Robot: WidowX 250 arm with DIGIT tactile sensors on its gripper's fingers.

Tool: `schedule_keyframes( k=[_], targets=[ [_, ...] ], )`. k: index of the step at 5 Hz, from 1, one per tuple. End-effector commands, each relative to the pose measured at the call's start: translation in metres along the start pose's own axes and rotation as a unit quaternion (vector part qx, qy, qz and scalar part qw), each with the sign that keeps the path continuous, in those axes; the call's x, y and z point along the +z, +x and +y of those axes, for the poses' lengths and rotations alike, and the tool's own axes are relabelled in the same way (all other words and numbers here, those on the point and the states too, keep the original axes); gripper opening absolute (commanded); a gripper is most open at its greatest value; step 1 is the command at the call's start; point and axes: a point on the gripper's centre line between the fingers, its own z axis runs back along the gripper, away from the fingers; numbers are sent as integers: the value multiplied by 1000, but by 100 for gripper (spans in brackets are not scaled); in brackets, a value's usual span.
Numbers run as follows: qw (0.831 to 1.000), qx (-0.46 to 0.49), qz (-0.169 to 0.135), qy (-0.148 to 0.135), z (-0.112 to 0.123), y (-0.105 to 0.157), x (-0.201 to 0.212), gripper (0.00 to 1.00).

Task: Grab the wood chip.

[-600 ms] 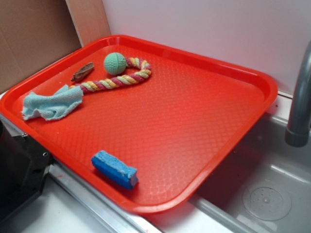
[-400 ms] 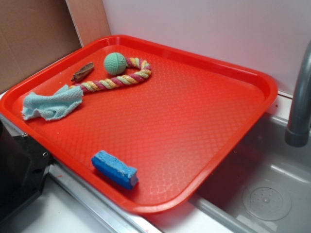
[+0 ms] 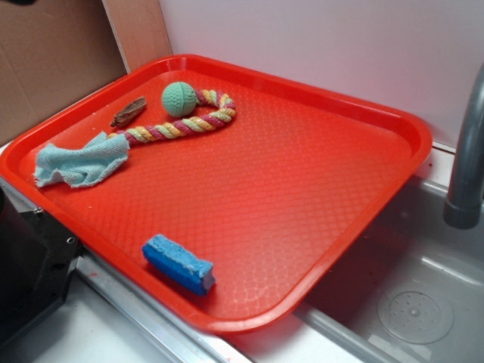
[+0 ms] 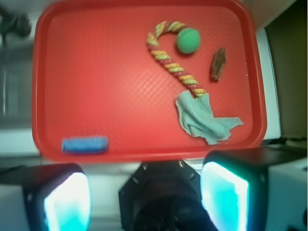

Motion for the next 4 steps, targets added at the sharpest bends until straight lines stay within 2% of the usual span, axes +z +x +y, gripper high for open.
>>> schedule_keyframes(
  k=[1,2,4],
  targets=[
    [995,90,-35,9,30,24,-17,100],
    [995,98,-20,14,58,41,-32,100],
    [980,187,-62,25,90,66,-84,100]
  ],
)
